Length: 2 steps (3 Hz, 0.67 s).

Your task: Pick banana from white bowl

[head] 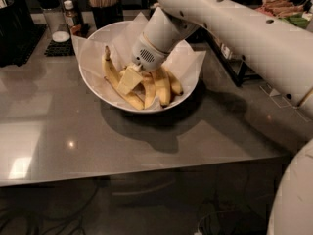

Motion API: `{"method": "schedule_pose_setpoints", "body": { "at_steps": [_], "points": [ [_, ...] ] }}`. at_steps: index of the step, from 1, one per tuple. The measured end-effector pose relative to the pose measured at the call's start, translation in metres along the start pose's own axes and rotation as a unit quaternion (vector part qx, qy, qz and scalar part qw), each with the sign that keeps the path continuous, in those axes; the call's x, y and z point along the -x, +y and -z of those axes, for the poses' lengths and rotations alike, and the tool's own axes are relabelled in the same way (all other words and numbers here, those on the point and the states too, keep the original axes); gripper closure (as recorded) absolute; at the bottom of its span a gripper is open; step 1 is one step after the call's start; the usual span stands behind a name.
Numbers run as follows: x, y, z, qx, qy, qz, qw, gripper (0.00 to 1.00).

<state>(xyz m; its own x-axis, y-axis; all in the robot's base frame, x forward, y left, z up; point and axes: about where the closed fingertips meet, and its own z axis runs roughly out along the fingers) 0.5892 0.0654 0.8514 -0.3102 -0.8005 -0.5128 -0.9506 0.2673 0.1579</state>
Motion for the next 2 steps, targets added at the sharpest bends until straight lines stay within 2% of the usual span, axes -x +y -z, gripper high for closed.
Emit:
{"method": "schedule_pose_setpoints", "body": {
  "at_steps": [1, 2],
  "points": [
    [0.000, 0.001, 0.002, -0.004, -0.001, 0.002, 1.0000, 1.00],
    [-0.001, 0.011, 0.046, -0.053, -0.041, 0.037, 0.9971, 1.00]
  ]
}}
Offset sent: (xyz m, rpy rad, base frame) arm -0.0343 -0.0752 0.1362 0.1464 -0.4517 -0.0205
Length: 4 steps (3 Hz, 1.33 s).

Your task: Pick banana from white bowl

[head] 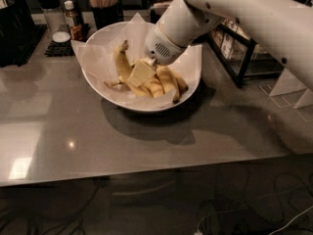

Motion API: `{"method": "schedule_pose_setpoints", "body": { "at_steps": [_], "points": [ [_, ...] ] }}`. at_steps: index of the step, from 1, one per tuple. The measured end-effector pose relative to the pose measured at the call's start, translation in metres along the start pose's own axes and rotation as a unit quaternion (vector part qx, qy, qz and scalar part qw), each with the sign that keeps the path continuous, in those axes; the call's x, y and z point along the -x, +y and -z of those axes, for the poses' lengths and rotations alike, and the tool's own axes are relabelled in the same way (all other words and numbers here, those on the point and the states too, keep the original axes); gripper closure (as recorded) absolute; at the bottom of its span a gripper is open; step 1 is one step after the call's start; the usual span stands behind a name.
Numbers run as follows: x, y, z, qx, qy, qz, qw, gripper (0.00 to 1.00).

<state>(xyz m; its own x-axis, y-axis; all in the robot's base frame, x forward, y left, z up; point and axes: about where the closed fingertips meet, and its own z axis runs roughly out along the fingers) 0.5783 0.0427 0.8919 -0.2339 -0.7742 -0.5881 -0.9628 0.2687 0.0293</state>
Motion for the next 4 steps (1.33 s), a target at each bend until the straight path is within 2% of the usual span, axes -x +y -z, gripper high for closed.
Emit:
{"method": "schedule_pose_setpoints", "body": {
  "at_steps": [1, 2, 3, 4],
  "points": [
    [0.007, 0.012, 0.056, -0.053, -0.037, 0.042, 0.9970, 1.00],
    [0.014, 0.022, 0.092, -0.066, -0.069, 0.077, 0.9924, 1.00],
    [0.012, 0.033, 0.110, -0.061, -0.105, 0.096, 0.9880, 1.00],
    [0.002, 0.051, 0.125, -0.052, -0.148, 0.101, 0.9823, 1.00]
  ]
}}
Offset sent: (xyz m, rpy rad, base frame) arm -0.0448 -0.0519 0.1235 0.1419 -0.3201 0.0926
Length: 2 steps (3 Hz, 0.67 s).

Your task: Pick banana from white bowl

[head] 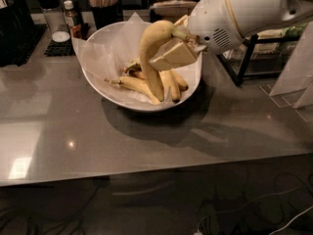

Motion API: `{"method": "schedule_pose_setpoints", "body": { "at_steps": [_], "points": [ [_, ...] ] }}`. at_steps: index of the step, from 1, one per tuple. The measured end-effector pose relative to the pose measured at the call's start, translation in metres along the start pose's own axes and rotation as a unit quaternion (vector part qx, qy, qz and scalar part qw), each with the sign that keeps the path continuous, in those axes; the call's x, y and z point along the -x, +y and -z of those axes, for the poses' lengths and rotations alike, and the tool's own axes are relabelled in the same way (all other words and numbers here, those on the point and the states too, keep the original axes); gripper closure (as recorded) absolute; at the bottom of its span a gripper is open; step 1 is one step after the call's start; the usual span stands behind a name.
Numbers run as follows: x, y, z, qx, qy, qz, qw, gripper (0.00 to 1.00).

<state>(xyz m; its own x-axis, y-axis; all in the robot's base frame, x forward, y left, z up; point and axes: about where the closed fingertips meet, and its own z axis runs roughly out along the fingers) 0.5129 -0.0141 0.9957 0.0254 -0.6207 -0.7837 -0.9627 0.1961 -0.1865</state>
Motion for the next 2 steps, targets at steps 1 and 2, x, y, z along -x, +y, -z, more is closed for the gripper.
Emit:
{"method": "schedule_pose_setpoints", "body": {
  "at_steps": [1, 2],
  "points": [
    [-0.012, 0.027, 0.021, -0.003, -0.047, -0.016, 0.9987, 1.00],
    [-0.027, 0.059, 0.041, -0.009, -0.090, -0.037, 0.9953, 1.00]
  ]
}}
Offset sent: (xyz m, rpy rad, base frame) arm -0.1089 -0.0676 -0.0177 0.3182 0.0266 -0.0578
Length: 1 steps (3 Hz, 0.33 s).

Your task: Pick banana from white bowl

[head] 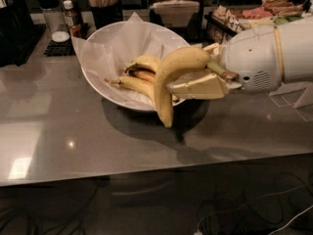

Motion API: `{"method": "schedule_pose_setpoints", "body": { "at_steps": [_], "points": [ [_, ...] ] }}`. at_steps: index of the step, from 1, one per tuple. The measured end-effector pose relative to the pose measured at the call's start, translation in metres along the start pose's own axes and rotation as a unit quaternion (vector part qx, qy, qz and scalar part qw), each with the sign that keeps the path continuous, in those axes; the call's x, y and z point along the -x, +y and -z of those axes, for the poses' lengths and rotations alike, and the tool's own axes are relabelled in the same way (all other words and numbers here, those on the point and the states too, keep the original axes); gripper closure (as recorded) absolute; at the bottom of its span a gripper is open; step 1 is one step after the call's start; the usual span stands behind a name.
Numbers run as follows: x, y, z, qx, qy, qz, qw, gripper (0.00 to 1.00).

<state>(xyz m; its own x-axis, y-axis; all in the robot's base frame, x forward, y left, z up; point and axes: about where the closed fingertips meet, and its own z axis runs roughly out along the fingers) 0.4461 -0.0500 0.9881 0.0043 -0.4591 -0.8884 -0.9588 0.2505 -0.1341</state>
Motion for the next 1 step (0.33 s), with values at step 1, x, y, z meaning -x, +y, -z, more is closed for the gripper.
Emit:
{"method": "schedule_pose_setpoints", "body": {
  "at_steps": [1],
  "points": [
    [-0.0085, 0.0193, 0.0178, -0.008, -0.012, -0.015, 0.9998, 1.00]
  ]
}}
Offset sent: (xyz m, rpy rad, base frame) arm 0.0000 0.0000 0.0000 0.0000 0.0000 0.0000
